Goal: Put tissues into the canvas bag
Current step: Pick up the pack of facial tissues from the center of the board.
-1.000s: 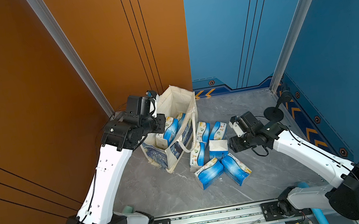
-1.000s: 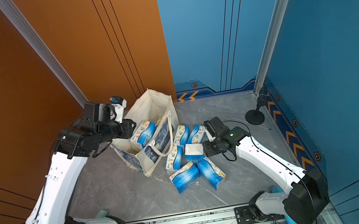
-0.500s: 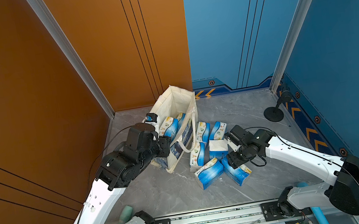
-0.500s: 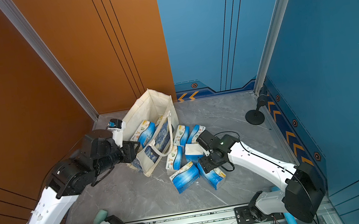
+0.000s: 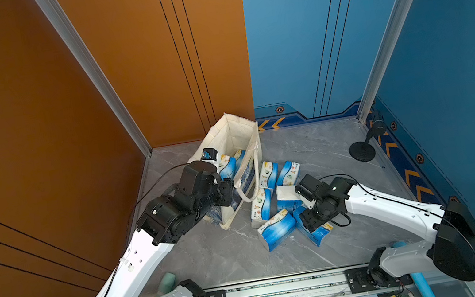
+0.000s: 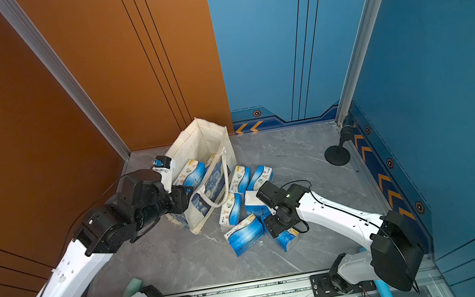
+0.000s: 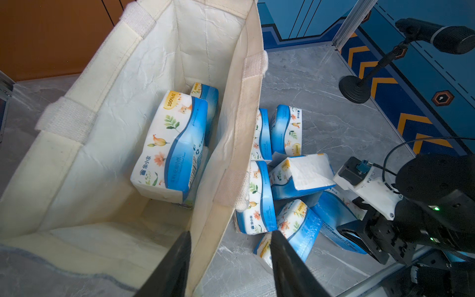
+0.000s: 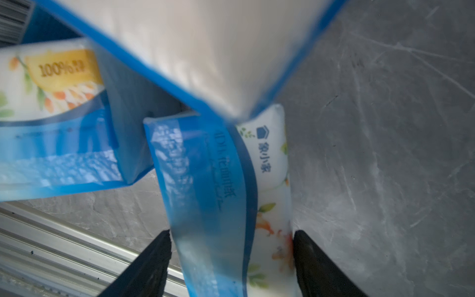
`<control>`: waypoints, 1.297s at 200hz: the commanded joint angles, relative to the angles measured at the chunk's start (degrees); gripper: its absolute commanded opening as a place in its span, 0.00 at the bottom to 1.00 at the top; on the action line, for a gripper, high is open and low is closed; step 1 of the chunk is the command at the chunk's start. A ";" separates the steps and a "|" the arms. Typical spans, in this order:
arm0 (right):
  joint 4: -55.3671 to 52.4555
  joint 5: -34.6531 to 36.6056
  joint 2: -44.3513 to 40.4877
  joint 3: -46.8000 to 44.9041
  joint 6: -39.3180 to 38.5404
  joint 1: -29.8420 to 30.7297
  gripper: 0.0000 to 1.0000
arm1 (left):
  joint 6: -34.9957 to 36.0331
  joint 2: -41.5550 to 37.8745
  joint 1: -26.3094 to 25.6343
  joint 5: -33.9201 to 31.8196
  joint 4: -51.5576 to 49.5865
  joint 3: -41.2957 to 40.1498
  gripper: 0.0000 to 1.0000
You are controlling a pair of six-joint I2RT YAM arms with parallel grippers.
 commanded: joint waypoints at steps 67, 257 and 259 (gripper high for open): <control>-1.44 3.87 5.12 -1.07 3.58 0.43 0.76 | -0.02 -0.40 -0.56 -1.62 0.70 0.31 0.53; -16.90 3.36 -16.61 17.76 1.08 -0.10 0.32 | 1.28 2.04 0.01 -1.74 2.72 2.99 0.54; -16.55 3.64 -16.53 18.46 0.82 -0.16 0.32 | 1.34 2.04 0.01 -1.84 2.72 3.17 0.54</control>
